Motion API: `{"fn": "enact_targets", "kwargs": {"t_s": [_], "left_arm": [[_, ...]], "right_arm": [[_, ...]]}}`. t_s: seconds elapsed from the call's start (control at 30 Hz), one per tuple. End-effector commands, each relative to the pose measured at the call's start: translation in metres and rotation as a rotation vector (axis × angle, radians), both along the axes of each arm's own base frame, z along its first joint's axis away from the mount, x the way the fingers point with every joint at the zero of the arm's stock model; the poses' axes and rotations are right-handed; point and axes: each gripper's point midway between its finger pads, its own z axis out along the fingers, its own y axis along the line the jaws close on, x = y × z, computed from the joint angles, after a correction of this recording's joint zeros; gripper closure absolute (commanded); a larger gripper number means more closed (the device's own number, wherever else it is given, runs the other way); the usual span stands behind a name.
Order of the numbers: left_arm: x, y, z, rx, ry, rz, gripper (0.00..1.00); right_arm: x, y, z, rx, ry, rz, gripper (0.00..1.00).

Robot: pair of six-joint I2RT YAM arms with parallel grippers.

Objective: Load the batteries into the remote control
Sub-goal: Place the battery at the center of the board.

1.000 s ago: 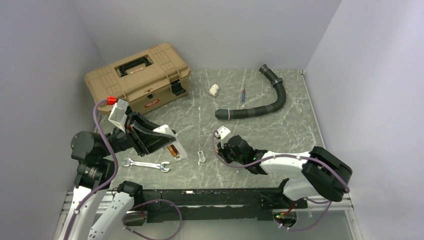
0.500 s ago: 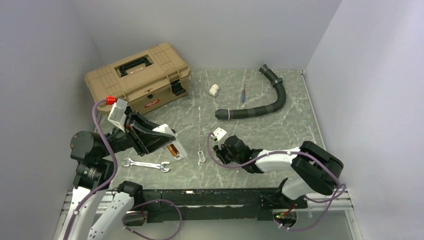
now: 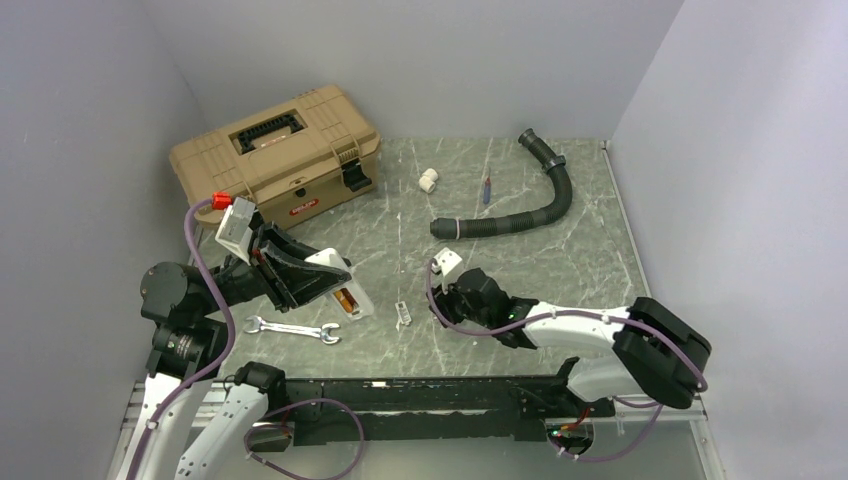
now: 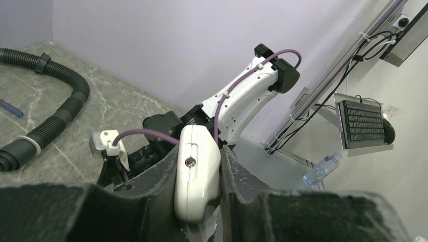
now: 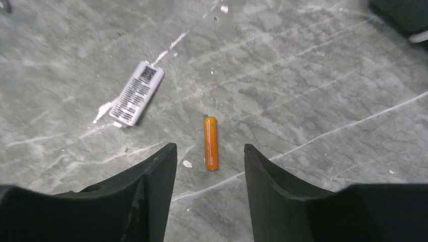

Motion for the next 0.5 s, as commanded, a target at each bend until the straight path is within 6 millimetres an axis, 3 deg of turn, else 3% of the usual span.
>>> {"fn": "enact_targets", "kwargs": {"t_s": [0.0, 0.13, 0.37, 0.47], "left_arm": [[-0.003, 0.003, 0.015, -0.022, -0.074, 0.018, 1.00], [-0.003, 0.003, 0.015, -0.026, -0.072, 0.022, 1.00], [-0.003, 0.003, 0.015, -0.034, -0.074, 0.024, 1.00], [-0.003, 0.003, 0.015, -0.034, -0.074, 0.024, 1.00]], "right_arm": [[0.011, 0.013, 0.046, 0.133, -0.045, -0.044, 0.45], [0.003, 0.016, 0.051, 0.155, -0.001, -0.028, 0.51], [-0.023, 0.016, 0.044, 0.259, 0.119, -0.039, 0.94], [-0.027, 0.013, 0.034, 0.246, 0.153, -0.046, 1.00]]}}
